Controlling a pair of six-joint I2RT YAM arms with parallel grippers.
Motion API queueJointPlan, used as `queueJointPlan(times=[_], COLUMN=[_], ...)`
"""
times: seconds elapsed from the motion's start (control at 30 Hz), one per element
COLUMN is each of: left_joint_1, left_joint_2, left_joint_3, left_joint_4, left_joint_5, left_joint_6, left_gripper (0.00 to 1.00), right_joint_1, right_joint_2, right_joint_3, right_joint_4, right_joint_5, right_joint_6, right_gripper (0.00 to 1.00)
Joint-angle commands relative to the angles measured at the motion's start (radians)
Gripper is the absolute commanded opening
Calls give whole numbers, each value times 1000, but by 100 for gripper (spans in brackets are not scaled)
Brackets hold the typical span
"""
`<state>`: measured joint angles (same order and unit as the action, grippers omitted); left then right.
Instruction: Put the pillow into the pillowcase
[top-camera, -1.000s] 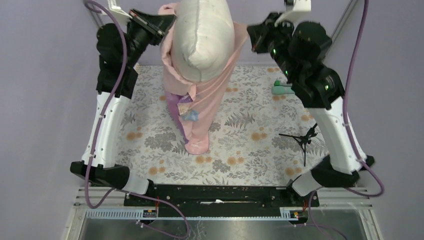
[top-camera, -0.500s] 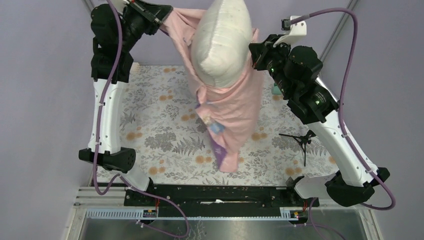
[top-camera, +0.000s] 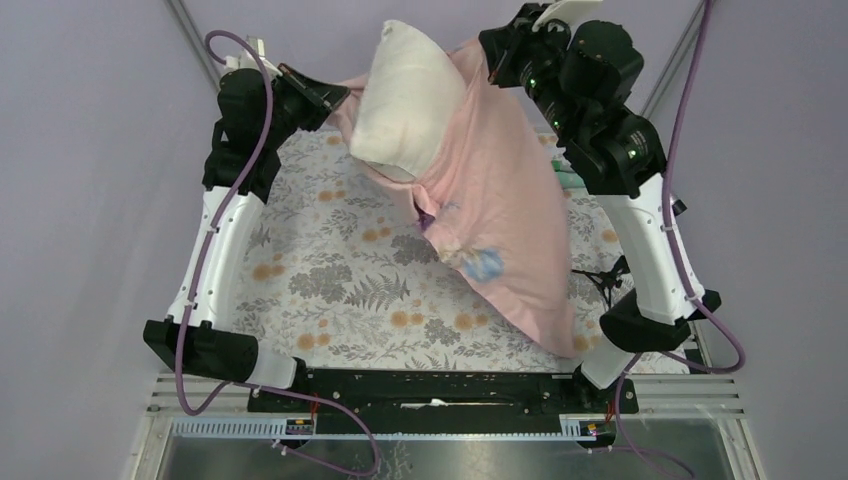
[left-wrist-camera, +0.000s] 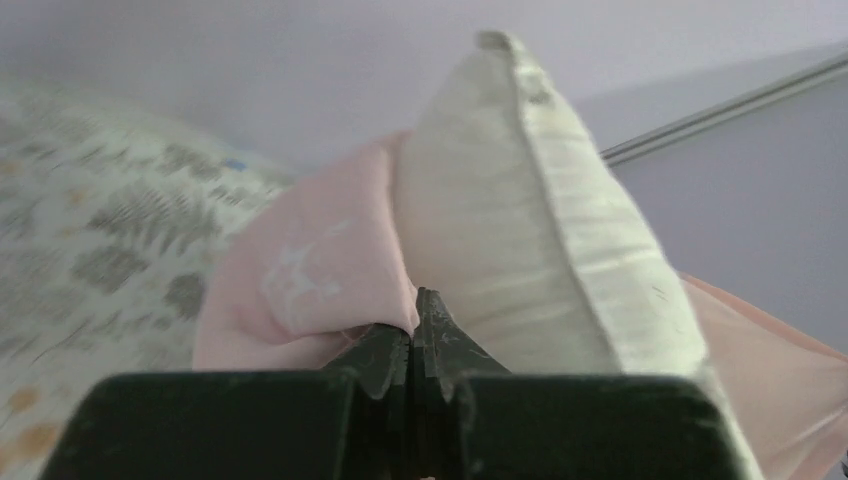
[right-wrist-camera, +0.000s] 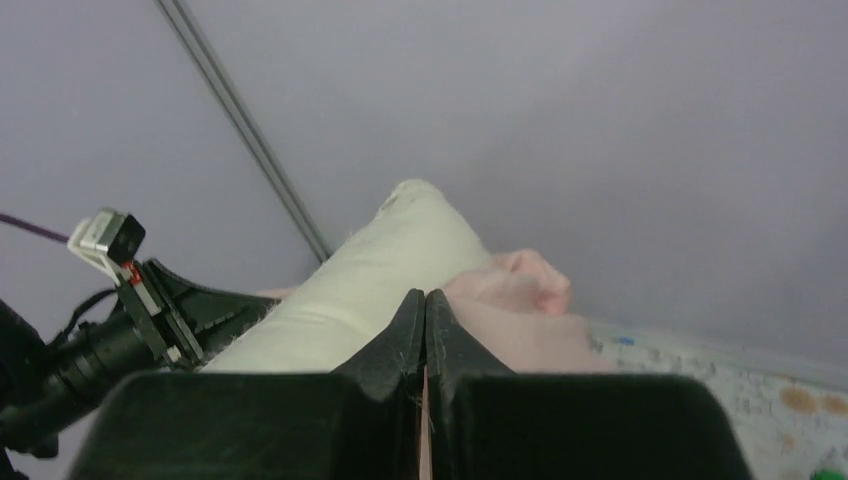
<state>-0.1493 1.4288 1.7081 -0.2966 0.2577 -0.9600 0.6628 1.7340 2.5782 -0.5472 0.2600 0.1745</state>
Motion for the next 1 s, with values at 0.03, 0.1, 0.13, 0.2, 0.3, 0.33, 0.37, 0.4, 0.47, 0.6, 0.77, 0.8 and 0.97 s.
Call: queueJointPlan(times=[0.03,0.1,0.13,0.2,0.3,0.33,0.37,0.4,0.47,0.6,0.77,0.8,0.97], left_joint_1=[133,205,231,259,263,264,264,264,264,264,264,266,353], left_joint_2=[-123,-165,-190,-244,-322,-361,-392,-426,-482,-539,-473,-457,-418], left_joint_3=[-141,-265,-337,-477,-659,-715,-776,-836,-928,-1074,-1216,-1223,-1210], left_joint_4=[-54,-54,-51,-25,-18,-11,-2,9,11,14,104,105,74], left_joint_5=[-84,-70,-65,-69,-107,-115,-121,-127,-151,-144,-66,-67,-79], left_joint_6=[54,49,49,60,63,51,38,22,5,-6,-33,-34,-8], left_gripper=[0,0,0,0,0,0,0,0,0,0,0,0,6], right_joint_1=[-4,-3,-3,-2,19,45,71,104,170,255,278,288,319], right_joint_2=[-125,-81,-36,52,186,235,273,317,385,438,304,267,-2], right_joint_3=[-343,-327,-293,-193,-43,2,42,72,112,46,-262,-315,-695], right_joint_4=[277,244,218,166,118,108,99,94,75,10,17,18,69], right_joint_5=[-161,-227,-269,-349,-444,-460,-473,-482,-486,-453,-365,-336,-161], right_joint_6=[136,184,205,250,311,319,325,328,315,262,214,201,217], right_gripper=[0,0,0,0,0,0,0,0,0,0,22,36,72])
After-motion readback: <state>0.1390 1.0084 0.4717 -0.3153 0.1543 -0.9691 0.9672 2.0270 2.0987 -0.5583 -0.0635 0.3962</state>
